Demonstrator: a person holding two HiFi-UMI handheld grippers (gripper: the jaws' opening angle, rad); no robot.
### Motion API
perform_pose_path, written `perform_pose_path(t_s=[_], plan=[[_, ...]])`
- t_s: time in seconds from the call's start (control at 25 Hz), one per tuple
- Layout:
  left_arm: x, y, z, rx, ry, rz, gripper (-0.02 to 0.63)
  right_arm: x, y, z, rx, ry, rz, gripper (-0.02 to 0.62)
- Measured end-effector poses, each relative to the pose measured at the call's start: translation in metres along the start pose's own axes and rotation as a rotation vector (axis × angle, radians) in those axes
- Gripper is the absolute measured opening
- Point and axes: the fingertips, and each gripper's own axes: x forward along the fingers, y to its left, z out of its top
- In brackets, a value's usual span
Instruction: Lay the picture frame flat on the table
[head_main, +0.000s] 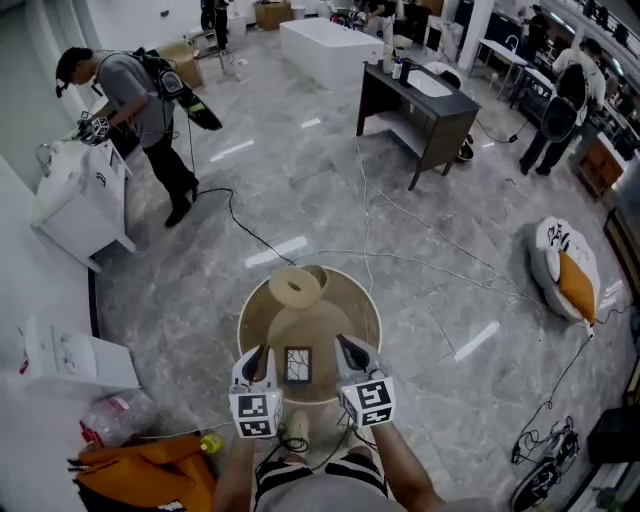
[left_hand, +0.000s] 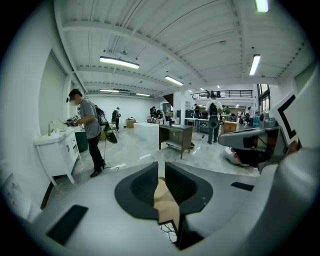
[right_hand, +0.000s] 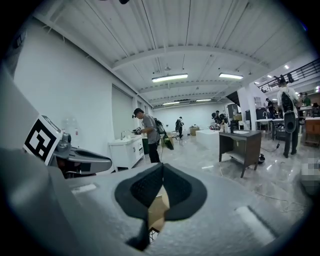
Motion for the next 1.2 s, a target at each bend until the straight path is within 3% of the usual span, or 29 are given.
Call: perform_pose_path(t_s=[0.56, 0.72, 1.2], plan=[[-0.081, -0.004, 0.037, 0.053, -0.128, -0.023, 0.02, -0.074, 0.036, 0.032, -0.044, -0.063, -0.041, -0.002], [-0.1, -0.011, 0.024, 0.095, -0.115, -0.042, 0.02, -0.093, 0.042, 0.029, -0.041, -0.057, -0.048, -0.002], [-0.11, -0.007, 0.009, 0.074, -0.105, -0.027, 0.02, -0.104, 0.055, 0.018, -0.057, -0.052, -0.047, -0.002]])
